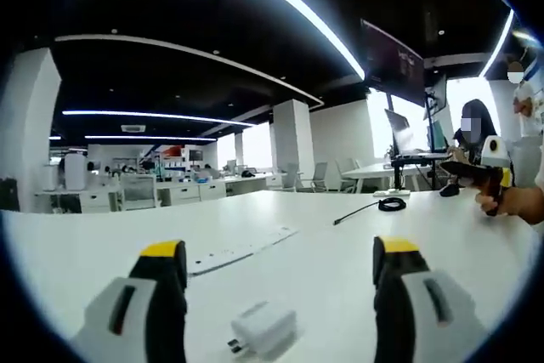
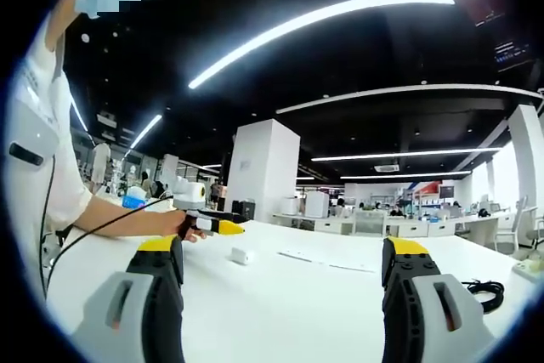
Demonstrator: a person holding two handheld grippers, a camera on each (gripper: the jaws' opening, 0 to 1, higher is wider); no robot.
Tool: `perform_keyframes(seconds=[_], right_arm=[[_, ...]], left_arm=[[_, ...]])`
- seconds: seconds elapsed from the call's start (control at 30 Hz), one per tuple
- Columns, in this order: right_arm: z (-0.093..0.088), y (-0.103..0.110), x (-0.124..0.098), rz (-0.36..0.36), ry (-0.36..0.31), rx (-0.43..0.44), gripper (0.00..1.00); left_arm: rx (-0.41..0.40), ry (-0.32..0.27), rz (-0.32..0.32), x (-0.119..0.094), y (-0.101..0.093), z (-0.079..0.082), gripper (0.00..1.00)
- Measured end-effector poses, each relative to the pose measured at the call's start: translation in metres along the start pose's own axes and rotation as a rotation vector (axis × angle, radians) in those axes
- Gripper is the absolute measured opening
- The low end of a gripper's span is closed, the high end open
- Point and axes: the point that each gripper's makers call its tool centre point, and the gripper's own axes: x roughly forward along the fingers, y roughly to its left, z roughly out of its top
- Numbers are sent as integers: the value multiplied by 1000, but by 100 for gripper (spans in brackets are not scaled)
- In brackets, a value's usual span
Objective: Plug the desk Type‑C cable into the charger adapter.
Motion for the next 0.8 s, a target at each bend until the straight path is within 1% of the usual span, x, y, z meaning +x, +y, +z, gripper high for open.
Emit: perform_keyframes(seconds=[0.2,0.37,0.67,0.8], right_arm=[[-2,1,1,5,7,-2,99],[-3,1,1,4,12,-4,99],[-4,0,1,3,16,-3,99],[-4,0,1,4,18,-3,99]], left_arm=[[-27,34,0,4,4,-8,94],[-25,70,0,9,5,-17,94],[-16,117,-11,14,1,-30,94],[-8,152,-16,15,0,-39,94]])
